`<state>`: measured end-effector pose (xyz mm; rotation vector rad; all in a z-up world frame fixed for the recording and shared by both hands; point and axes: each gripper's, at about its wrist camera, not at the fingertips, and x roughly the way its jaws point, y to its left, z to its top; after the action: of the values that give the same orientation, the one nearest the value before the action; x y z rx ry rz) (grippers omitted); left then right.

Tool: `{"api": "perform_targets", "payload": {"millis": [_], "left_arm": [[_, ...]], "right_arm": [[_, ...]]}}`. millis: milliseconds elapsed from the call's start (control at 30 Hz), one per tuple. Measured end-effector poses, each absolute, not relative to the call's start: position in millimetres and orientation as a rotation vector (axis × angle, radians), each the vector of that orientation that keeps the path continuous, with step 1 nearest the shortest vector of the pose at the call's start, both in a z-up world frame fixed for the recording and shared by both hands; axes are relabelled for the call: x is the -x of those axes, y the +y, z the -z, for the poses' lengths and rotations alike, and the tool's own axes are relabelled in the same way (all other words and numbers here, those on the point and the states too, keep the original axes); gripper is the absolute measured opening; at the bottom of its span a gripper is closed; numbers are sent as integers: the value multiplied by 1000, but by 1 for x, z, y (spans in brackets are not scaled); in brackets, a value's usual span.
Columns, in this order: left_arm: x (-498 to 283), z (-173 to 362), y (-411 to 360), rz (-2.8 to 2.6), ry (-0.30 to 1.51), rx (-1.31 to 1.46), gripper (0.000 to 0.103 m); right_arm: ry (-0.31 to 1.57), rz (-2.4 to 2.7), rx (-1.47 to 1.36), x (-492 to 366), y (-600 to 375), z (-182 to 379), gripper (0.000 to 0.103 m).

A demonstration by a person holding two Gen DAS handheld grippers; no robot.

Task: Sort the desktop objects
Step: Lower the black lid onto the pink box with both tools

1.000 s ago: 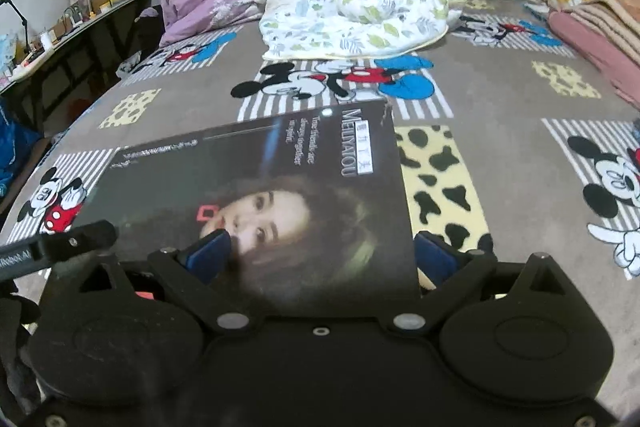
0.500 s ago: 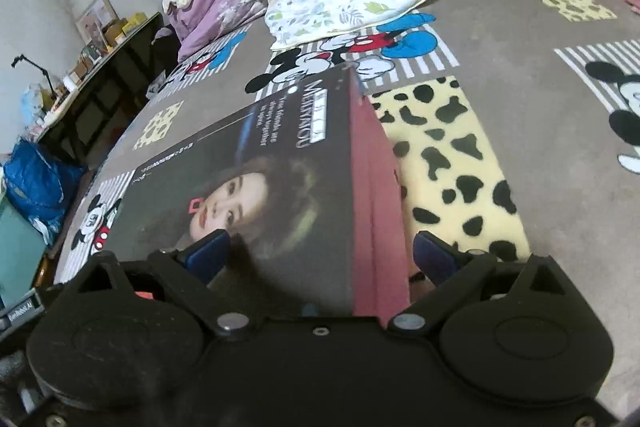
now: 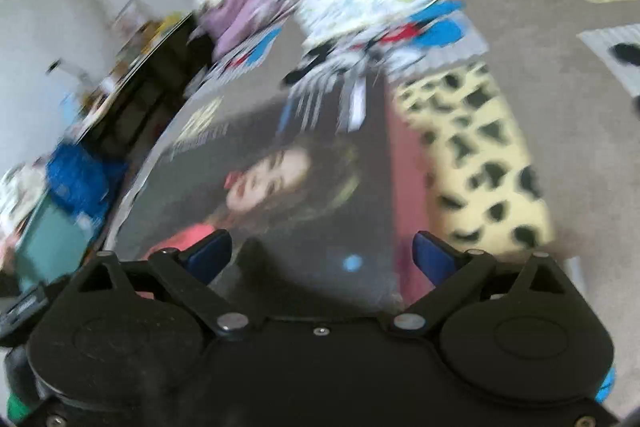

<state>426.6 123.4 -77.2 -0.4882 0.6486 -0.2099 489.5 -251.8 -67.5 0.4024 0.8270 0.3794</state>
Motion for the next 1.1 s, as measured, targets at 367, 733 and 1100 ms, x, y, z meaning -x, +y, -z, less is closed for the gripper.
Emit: {"api": "perform_targets", "payload": {"millis": [367,733,1100], "left_arm": [[-410,82,119,197,639,500,85],[-399,92,121,189,661,460,85],[-402,98,117,109,636,422,85]], "right_arm": [[873,-433,-352,-484,-250,72,99],[899,-506,-241,-473,-228,68,99],[861,-311,-243,-479,-254,72,99]]}}
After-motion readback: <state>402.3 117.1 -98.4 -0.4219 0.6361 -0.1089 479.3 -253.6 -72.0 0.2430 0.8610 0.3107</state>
